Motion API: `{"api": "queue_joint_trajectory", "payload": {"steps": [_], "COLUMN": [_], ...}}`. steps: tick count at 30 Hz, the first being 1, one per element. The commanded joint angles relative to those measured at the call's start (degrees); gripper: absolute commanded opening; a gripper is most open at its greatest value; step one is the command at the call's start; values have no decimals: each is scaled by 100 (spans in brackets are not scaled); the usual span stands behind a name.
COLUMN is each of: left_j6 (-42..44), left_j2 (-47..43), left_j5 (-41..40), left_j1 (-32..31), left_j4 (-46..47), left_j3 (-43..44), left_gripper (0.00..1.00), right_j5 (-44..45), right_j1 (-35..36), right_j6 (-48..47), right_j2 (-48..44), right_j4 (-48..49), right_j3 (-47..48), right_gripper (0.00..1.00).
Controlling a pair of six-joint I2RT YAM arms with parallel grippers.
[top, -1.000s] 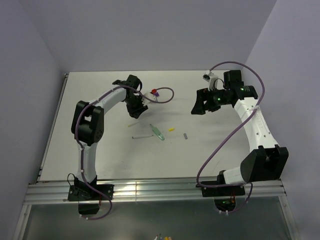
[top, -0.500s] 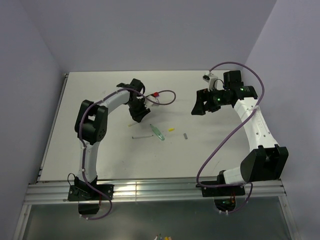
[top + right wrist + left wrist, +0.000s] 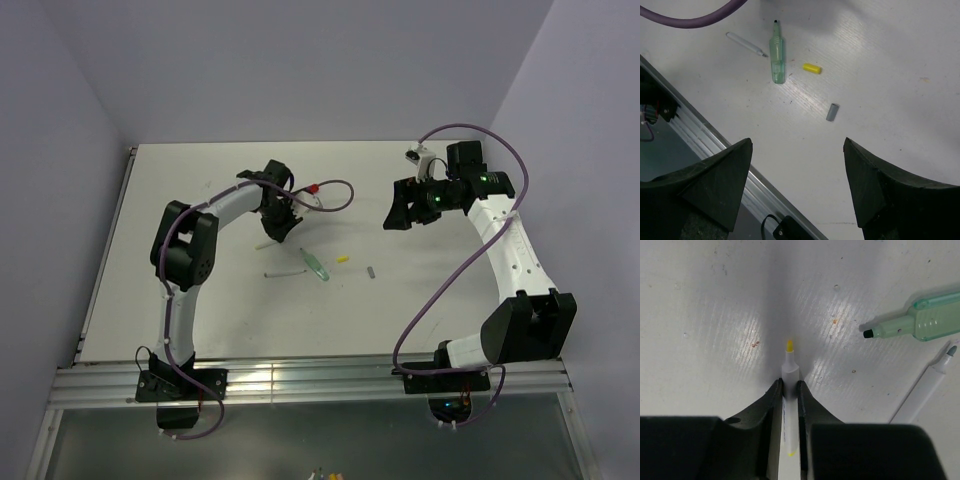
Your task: Insert the pens into the pen caps
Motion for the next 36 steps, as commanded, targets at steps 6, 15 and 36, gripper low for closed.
{"api": "queue_joint_trajectory", "payload": {"steps": [6, 15, 36], "left_j6": [-1193, -3213, -10465], "left_j2": [-280, -1343, -3075], "left_j5": [297, 1657, 2486], "left_j1": [-137, 267, 365], "left_j4": [80, 1274, 7638], "left_j3": [73, 74, -2238], "left_gripper": [0, 0, 0], "right_j5": [-267, -1444, -1657], "right_j1": [-44, 105, 1846], "right_j6": [566, 3447, 6913], "right_j2": [-97, -415, 219], "right_j4": [555, 4448, 9679], "right_j3": [162, -1684, -2607], "right_gripper": [77, 77, 84]}}
